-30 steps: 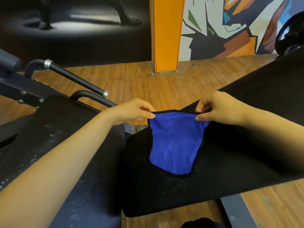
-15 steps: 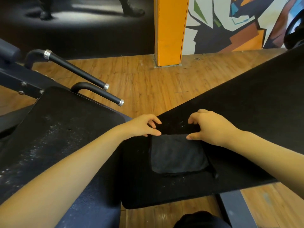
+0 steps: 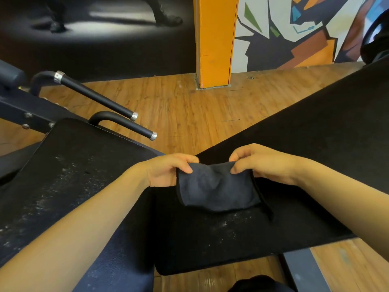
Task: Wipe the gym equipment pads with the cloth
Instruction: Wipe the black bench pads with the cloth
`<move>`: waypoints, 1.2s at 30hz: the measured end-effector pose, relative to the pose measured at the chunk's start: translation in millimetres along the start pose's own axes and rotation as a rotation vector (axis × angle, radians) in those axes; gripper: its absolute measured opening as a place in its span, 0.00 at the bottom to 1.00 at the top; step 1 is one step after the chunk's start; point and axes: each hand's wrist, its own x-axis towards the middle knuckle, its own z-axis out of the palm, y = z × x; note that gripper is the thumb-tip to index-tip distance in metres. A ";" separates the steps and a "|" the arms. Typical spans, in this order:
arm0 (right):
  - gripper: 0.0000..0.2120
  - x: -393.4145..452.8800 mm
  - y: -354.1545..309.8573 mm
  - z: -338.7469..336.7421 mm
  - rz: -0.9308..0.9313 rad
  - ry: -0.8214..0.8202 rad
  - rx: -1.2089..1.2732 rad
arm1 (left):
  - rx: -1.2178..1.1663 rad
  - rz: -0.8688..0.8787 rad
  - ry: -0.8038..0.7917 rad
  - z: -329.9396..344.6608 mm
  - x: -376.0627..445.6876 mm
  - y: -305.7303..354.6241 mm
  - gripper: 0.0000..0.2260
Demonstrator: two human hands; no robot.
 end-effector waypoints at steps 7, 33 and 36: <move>0.15 14.5 0.6 12.0 -0.024 0.478 0.174 | -0.263 0.219 -0.131 14.6 -0.8 27.2 0.10; 0.39 -57.4 10.6 -78.9 0.136 0.460 -1.554 | 1.096 0.495 0.563 82.9 89.5 -46.4 0.19; 0.40 -68.0 20.7 -91.0 0.189 0.472 -1.590 | 1.109 0.438 0.647 92.1 109.1 -52.4 0.23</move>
